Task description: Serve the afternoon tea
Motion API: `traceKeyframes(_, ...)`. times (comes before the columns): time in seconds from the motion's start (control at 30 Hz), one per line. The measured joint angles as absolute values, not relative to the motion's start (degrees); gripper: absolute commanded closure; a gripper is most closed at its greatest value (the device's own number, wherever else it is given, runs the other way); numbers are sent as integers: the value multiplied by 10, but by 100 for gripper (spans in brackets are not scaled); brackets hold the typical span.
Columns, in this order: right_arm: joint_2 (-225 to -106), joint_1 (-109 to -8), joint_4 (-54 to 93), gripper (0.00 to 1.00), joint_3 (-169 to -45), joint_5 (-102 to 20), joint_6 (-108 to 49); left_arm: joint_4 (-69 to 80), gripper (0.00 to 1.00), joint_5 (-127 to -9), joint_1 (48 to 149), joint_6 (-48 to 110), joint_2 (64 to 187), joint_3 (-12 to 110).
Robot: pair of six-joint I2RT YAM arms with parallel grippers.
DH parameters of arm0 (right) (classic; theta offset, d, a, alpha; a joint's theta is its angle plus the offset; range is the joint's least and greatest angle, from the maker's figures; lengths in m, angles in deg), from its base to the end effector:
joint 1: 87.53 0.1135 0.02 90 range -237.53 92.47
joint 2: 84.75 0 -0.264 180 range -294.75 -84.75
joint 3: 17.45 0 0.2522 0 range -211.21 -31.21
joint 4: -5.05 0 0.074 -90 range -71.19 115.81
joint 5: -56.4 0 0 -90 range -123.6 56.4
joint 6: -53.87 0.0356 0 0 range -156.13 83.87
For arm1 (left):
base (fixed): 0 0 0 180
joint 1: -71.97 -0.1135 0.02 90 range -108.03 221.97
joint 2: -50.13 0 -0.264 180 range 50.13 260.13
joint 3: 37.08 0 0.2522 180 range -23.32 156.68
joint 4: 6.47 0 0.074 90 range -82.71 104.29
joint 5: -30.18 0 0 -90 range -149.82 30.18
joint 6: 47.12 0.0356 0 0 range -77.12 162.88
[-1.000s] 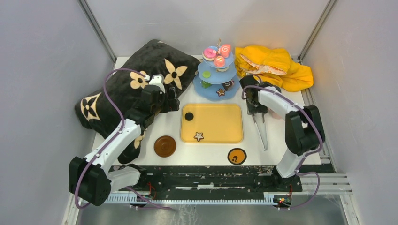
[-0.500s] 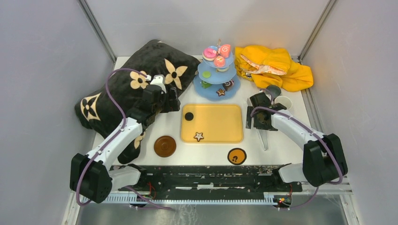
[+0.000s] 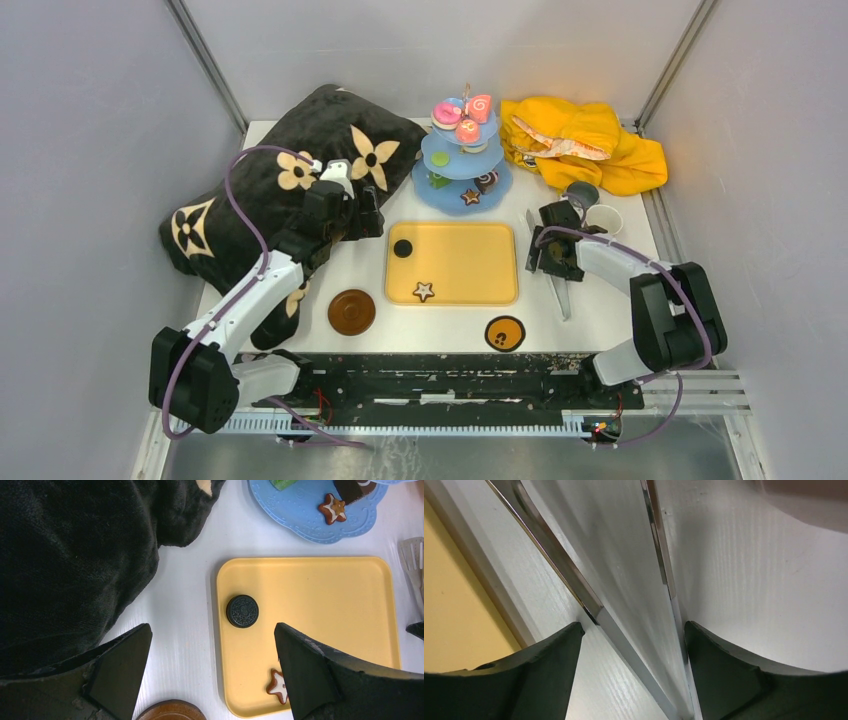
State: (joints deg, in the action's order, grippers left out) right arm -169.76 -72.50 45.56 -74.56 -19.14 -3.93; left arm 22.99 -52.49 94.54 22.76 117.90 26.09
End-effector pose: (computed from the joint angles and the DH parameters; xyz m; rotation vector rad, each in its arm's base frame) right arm 0.2533 0.0588 0.1576 0.4668 2.6556 -0.1074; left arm 0.2437 -0.0964 0.2764 -0.0274 2.1740 -0.2904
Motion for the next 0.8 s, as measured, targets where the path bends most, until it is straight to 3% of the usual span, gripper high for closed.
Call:
traceKeyframes(0.23,-1711,-729,431,48,-751,-208,-53,230,0,-525,945,228,1179,261)
traceKeyframes(0.37,-1711,-729,421,74,-751,-213,-65,230,1,-525,945,228,1179,261)
traceKeyframes(0.43,-1711,-729,419,82,-752,-218,-73,230,1,-525,945,228,1179,261)
traceKeyframes(0.5,-1711,-729,420,87,-754,-226,-79,230,0,-525,945,228,1179,261)
traceKeyframes(0.8,-1663,-730,506,89,-798,-280,-115,230,0,-525,945,227,1179,261)
